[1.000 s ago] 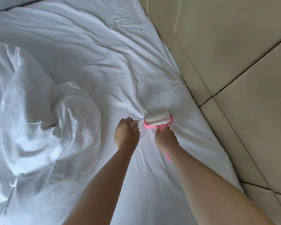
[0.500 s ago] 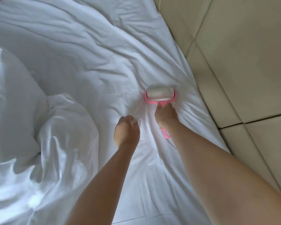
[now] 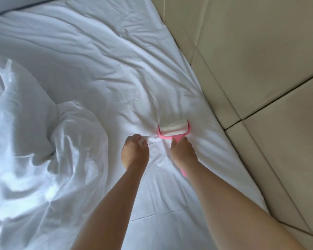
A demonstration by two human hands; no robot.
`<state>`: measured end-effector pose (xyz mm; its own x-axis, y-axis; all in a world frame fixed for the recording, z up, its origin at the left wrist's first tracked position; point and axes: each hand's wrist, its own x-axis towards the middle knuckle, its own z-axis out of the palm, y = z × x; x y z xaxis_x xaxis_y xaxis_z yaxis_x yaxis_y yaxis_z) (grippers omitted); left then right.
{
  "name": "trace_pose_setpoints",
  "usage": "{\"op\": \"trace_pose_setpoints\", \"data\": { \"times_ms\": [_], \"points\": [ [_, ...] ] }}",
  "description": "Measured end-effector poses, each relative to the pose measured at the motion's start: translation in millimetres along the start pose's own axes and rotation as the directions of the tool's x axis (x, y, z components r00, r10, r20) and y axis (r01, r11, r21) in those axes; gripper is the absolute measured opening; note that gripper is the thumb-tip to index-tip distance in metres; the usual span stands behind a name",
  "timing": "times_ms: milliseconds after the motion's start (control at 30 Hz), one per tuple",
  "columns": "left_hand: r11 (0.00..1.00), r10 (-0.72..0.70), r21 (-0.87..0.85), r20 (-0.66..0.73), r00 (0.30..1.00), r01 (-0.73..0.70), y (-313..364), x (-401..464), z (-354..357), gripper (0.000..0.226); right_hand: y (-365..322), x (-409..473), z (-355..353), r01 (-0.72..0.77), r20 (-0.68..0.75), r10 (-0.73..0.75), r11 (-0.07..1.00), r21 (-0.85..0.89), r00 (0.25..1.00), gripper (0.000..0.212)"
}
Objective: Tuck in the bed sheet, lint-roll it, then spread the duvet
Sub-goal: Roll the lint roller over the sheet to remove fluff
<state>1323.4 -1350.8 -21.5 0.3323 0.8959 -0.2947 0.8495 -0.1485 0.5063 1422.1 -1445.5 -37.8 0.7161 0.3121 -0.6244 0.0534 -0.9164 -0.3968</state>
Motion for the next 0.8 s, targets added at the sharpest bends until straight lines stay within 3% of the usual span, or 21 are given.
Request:
{"op": "trace_pose_setpoints", "data": {
  "times_ms": [333, 467, 800],
  "points": [
    [0.999, 0.035, -0.001, 0.022, 0.999, -0.035, -29, -86, -27, 0.020, 71, -96, 12, -0.005, -0.020, 0.004, 0.999, -0.046, 1.000, 0.047],
    [0.999, 0.032, 0.006, 0.013, 0.999, -0.032, -47, -109, -36, 0.020, 73, -123, 10, 0.076, -0.054, -0.078, 0.997, -0.030, 0.996, 0.046],
    [1.000, -0.003, 0.026, -0.020, 1.000, 0.003, -98, -138, -58, 0.017, 80, -186, 76, 0.217, 0.142, -0.190, 0.955, -0.200, 0.971, 0.044]
  ]
}}
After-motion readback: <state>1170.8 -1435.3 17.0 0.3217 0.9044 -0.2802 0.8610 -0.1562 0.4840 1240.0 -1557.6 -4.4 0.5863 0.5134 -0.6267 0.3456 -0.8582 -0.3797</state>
